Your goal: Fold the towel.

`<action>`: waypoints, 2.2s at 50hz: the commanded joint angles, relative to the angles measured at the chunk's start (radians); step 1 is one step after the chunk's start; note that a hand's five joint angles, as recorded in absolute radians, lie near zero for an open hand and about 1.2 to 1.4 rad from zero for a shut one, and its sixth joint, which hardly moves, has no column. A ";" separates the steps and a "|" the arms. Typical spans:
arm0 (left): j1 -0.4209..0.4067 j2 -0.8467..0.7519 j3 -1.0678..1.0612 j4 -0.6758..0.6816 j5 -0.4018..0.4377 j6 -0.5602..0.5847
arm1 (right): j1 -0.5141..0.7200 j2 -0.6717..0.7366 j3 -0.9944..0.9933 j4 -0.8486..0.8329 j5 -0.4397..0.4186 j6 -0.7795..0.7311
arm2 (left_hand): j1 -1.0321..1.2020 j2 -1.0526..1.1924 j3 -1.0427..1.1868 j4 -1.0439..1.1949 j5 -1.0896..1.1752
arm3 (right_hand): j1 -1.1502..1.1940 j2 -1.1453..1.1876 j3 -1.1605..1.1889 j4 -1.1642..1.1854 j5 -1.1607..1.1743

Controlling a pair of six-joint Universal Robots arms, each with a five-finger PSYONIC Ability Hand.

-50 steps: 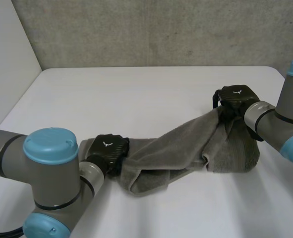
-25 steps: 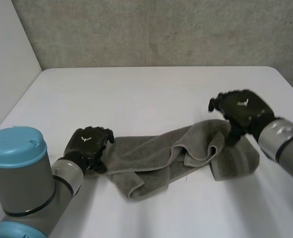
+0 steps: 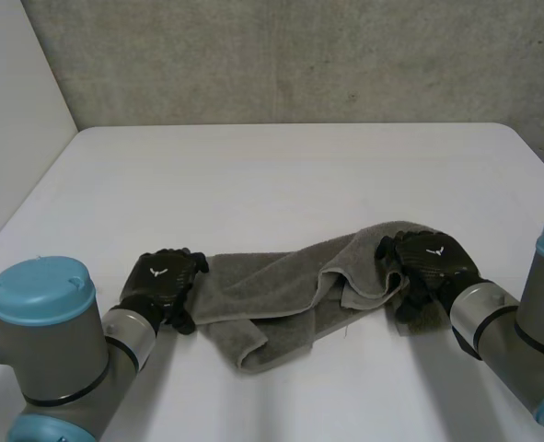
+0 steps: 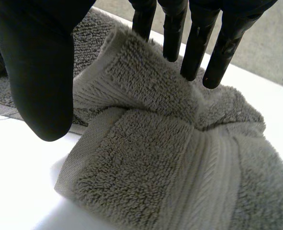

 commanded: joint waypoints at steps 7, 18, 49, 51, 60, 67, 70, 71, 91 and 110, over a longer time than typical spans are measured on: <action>0.014 -0.055 0.036 0.007 0.002 0.001 | 0.015 0.074 -0.068 -0.006 0.010 0.054 | 0.078 0.085 0.085 0.087 0.088 | 0.017 0.085 0.057 0.051 0.075; 0.022 -0.099 0.114 0.010 0.002 0.033 | 0.024 0.134 -0.152 -0.007 0.030 0.088 | 0.835 0.842 0.842 0.845 0.845 | 0.786 0.854 0.827 0.821 0.844; 0.047 -0.072 0.951 0.017 -0.113 0.185 | 0.044 0.108 -0.733 -0.425 0.030 -0.121 | 0.941 0.948 0.948 0.950 0.950 | 0.952 1.021 0.993 0.987 1.011; 0.048 -0.047 0.881 -0.001 -0.113 0.185 | 0.043 0.092 -0.697 -0.403 -0.001 -0.121 | 0.941 0.948 0.948 0.950 0.950 | 0.952 1.021 0.993 0.987 1.011; 0.057 0.048 0.371 -0.047 -0.104 0.199 | -0.049 0.082 -0.517 0.008 -0.239 -0.153 | 0.941 0.948 0.948 0.950 0.950 | 0.952 1.021 0.993 0.987 1.011; 0.051 0.045 0.069 -0.041 -0.078 0.196 | -0.106 0.129 -0.386 0.279 -0.349 -0.436 | 0.941 0.948 0.948 0.950 0.950 | 0.952 1.021 0.993 0.987 1.011; 0.045 0.042 0.021 -0.038 -0.069 0.196 | -0.126 0.151 -0.361 0.330 -0.344 -0.550 | 0.941 0.948 0.948 0.950 0.950 | 0.744 0.813 0.785 0.779 0.802; 0.047 0.045 0.013 -0.036 -0.067 0.194 | -0.127 0.151 -0.355 0.341 -0.338 -0.556 | 0.941 0.948 0.948 0.950 0.950 | 0.483 0.552 0.524 0.518 0.542; 0.047 0.177 0.093 -0.050 -0.067 0.185 | -0.104 -0.112 -0.102 0.186 -0.236 0.025 | 0.941 0.948 0.948 0.950 0.950 | -0.253 -0.185 -0.213 -0.219 -0.195; 0.067 0.169 0.119 -0.047 -0.070 0.180 | -0.012 -0.020 0.092 -0.104 -0.019 0.037 | 0.941 0.948 0.948 0.950 0.950 | -0.198 -0.129 -0.157 -0.163 -0.139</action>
